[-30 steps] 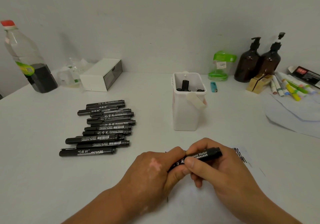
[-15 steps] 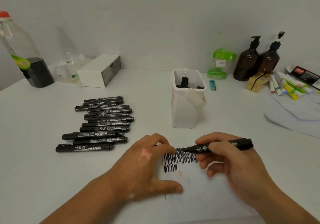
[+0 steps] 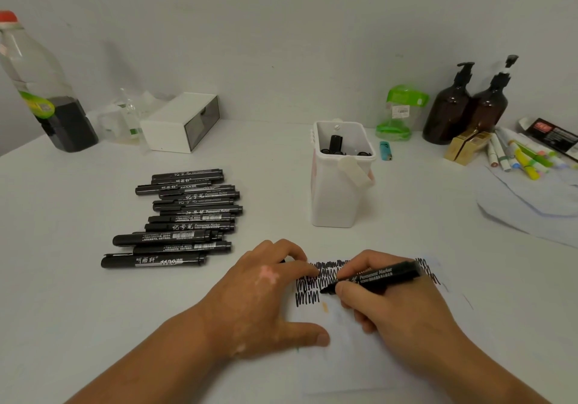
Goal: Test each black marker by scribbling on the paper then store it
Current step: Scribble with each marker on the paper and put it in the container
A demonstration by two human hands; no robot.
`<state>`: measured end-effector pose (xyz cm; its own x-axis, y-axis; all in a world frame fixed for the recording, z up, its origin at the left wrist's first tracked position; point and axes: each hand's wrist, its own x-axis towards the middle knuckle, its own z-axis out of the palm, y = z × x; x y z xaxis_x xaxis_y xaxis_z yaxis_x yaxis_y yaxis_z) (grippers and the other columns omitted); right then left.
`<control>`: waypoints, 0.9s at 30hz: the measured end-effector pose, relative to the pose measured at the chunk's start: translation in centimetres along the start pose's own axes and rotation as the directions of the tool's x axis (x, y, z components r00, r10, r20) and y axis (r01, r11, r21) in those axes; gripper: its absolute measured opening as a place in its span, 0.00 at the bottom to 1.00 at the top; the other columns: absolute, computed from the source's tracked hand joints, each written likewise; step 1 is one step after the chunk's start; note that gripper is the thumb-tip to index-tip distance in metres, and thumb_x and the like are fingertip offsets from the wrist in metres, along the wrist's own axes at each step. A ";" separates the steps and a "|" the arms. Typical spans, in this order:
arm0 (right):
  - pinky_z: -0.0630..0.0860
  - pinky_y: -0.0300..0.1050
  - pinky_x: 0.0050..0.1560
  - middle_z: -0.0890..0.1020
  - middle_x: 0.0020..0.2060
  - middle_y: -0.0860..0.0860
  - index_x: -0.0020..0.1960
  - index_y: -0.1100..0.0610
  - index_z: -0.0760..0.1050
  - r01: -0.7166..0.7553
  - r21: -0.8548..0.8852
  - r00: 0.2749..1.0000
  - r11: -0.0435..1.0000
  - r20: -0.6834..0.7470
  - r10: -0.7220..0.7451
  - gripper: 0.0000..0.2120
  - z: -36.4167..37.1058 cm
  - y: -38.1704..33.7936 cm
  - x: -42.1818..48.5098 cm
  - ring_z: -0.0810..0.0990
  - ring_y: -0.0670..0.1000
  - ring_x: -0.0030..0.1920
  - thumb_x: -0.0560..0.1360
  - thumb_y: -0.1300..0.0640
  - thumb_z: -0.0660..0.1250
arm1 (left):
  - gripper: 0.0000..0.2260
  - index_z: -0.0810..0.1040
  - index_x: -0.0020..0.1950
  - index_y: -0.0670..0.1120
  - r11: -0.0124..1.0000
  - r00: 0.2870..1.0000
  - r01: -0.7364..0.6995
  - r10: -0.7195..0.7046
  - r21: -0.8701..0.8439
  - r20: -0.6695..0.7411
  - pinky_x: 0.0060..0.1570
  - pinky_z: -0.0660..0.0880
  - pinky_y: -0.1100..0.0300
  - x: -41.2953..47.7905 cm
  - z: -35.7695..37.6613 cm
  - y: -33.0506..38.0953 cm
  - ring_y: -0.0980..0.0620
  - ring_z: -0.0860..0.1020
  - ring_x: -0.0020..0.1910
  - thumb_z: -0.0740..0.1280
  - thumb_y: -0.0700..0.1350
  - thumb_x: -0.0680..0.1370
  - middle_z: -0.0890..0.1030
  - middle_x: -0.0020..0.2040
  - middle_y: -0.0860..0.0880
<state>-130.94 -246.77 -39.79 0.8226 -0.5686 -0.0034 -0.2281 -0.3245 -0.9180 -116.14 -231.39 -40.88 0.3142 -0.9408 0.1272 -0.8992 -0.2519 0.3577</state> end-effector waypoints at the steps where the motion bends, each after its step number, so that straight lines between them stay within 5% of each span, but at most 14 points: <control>1: 0.73 0.33 0.27 0.82 0.27 0.53 0.41 0.48 0.83 -0.001 -0.002 1.000 1.000 -0.004 0.001 0.05 0.0 0.0 0.0 0.77 0.47 0.24 0.71 0.58 0.74 | 0.38 0.69 0.71 0.62 1.000 1.000 0.000 0.000 0.000 -0.002 0.63 0.64 0.66 0.0 0.0 0.0 0.63 0.66 0.61 0.66 0.76 0.65 0.66 0.63 0.66; 9: 0.71 0.34 0.28 0.79 0.24 0.46 0.40 0.47 0.82 0.023 -0.142 1.000 0.990 0.018 -0.021 0.06 0.0 0.1 0.0 0.76 0.45 0.25 0.69 0.58 0.74 | 0.39 0.70 0.70 0.61 1.000 1.000 0.003 -0.003 -0.002 -0.006 0.64 0.66 0.63 0.1 0.2 -0.2 0.63 0.66 0.61 0.65 0.77 0.64 0.66 0.62 0.66; 27: 0.68 0.32 0.27 0.79 0.24 0.44 0.40 0.47 0.81 0.027 -0.159 0.999 0.987 -0.020 -0.031 0.05 -0.1 0.5 0.2 0.73 0.42 0.24 0.69 0.57 0.74 | 0.38 0.70 0.70 0.62 1.000 1.000 0.014 -0.014 -0.019 0.000 0.62 0.65 0.65 0.0 0.1 0.0 0.64 0.66 0.61 0.67 0.76 0.64 0.66 0.63 0.66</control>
<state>-130.96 -247.11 -40.16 0.8189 -0.5731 0.0324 -0.2857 -0.4559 -0.8429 -116.14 -231.40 -40.94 0.3273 -0.9370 0.1223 -0.8886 -0.2612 0.3770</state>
